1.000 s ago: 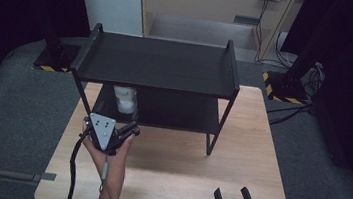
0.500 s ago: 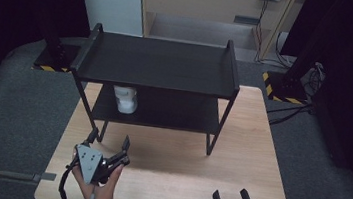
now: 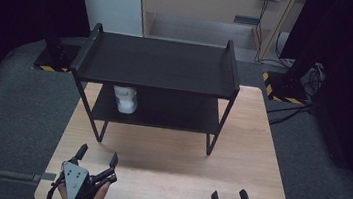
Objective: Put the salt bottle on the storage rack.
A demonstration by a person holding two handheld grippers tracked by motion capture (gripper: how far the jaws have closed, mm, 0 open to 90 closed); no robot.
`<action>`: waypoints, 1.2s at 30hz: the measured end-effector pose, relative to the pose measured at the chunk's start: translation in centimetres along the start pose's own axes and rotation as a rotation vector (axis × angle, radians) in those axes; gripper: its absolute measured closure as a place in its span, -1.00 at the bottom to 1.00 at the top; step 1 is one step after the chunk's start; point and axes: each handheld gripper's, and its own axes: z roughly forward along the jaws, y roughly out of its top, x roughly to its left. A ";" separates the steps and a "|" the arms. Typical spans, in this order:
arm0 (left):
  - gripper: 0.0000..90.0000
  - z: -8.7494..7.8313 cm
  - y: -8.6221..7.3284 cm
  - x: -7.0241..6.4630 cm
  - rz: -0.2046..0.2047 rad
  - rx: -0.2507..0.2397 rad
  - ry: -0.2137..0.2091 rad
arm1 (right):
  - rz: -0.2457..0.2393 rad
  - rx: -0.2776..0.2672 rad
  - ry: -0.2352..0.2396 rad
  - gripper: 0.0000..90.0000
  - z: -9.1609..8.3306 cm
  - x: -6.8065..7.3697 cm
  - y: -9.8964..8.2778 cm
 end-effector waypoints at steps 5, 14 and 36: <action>-0.87 -1.3 -0.4 1.0 0.007 0.009 -0.001 | -0.009 0.002 -0.002 -0.91 0.1 0.1 0.1; -0.87 -2.4 -0.8 3.0 0.025 0.039 0.021 | -0.010 0.012 -0.022 -0.91 0.1 -0.3 -0.1; -0.87 -4.0 -1.5 5.4 0.037 0.026 0.097 | -0.007 0.011 -0.080 -0.91 -0.1 -1.7 -0.1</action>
